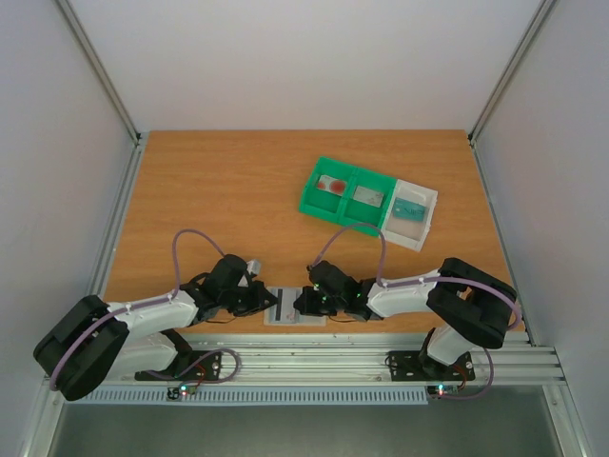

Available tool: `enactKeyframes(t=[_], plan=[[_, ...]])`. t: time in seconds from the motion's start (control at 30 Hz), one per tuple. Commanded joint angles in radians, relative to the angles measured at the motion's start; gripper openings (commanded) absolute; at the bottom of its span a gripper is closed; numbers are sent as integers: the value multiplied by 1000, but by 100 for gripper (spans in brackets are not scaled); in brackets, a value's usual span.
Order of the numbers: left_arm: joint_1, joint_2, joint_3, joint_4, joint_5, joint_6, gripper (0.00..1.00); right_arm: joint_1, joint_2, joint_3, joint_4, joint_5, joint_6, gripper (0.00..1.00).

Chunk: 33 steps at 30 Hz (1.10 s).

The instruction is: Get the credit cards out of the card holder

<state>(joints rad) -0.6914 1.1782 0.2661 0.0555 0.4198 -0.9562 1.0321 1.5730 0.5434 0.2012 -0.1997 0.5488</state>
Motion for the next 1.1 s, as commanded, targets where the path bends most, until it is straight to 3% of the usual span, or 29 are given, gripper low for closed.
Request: enactKeyframes(t=[0.0,0.4,0.53,0.67,0.83,1.07], plan=[[-4,6,-18,1,-32,20,8,-10,-18,-36,15,3,15,1],[-5,13,-18,-6,-33,24,4,-23,-27,-60,53,-20,26,4],[-4,13,-18,-7,-33,24,3,-23,-8,-59,78,-26,41,15],[-4,15,-19,-5,-33,21,2,-23,12,-59,90,-19,51,17],[-4,16,-22,-3,-33,19,0,-23,33,-65,114,-17,67,16],[-4,23,-24,1,-36,19,0,-25,2,-86,116,12,72,5]])
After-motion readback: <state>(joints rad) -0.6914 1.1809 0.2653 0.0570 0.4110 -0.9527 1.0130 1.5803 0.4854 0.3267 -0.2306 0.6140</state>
